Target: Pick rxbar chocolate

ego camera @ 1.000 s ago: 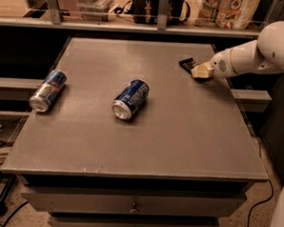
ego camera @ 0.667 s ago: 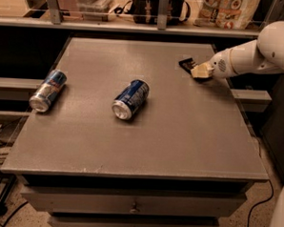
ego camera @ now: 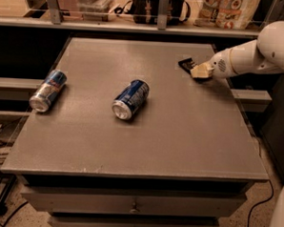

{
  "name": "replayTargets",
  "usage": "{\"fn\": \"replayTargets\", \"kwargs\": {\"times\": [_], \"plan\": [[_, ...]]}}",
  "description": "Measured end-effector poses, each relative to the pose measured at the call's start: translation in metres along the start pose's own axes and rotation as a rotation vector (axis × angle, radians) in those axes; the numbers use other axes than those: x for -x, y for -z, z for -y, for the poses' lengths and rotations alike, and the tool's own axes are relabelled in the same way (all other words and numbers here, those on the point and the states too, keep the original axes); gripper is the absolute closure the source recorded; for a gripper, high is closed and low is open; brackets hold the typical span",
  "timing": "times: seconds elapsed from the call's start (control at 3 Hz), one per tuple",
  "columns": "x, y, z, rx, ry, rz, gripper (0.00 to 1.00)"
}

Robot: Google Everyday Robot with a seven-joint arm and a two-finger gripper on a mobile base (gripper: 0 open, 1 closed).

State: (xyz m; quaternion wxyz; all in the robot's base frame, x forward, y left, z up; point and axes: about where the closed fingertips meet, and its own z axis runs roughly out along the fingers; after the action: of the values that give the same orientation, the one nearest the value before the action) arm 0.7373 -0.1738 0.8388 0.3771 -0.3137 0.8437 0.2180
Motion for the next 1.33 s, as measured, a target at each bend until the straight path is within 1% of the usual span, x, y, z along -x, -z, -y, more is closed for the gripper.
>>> {"fn": "replayTargets", "kwargs": {"times": [0.33,0.67,1.0,1.33], "plan": [[0.0000,0.0000,0.0000,0.000,0.000,0.000,1.00],[0.0000,-0.0001,0.0000,0.000,0.000,0.000,0.82],[0.0000,-0.0001,-0.0001,0.000,0.000,0.000,0.83],[0.0000,-0.0001,-0.0001,0.000,0.000,0.000,1.00]]}}
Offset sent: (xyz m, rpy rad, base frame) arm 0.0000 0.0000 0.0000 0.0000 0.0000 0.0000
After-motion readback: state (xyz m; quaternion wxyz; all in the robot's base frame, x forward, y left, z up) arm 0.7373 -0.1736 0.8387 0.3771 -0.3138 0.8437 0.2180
